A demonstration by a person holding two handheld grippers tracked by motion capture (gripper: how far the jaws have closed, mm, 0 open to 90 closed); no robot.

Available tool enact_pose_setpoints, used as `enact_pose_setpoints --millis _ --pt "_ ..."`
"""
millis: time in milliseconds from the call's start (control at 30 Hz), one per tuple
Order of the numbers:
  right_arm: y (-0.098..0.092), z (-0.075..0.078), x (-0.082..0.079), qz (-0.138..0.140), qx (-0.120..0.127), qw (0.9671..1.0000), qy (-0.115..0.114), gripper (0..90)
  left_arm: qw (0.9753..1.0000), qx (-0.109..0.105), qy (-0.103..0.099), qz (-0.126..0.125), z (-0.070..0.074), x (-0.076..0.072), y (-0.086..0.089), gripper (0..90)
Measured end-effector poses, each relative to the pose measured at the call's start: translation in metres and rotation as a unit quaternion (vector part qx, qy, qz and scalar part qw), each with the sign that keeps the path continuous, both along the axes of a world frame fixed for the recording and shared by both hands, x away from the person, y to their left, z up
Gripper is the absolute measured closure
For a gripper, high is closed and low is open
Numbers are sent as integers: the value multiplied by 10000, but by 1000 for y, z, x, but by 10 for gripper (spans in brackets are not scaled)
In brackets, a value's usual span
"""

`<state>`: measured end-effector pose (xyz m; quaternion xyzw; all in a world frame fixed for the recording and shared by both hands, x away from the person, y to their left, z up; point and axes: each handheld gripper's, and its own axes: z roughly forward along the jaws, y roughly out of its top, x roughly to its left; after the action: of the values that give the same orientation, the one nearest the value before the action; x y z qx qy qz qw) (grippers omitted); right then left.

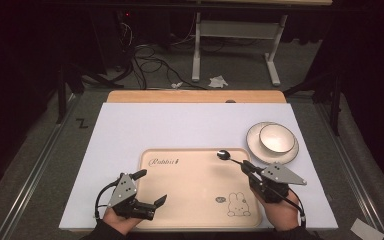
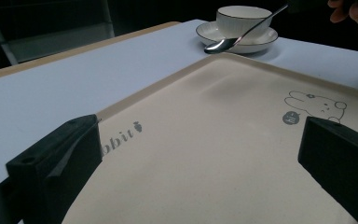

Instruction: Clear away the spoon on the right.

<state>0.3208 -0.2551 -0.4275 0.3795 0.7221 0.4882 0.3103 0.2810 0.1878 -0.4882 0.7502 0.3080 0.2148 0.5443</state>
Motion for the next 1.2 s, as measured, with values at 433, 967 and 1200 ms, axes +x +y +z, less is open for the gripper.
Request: enact_pose_setpoints --millis 433,967,1200 --pt "39 -13 1 439 -197 9987 170 846 9998 -200 43 2 -1 0 -2 0" --pt "61 -32 1 527 -426 9968 423 845 10000 -7 41 -72 0 0 1 0" --pt "62 -40 1 481 -550 9959 532 843 10000 9 25 -70 0 0 1 0"
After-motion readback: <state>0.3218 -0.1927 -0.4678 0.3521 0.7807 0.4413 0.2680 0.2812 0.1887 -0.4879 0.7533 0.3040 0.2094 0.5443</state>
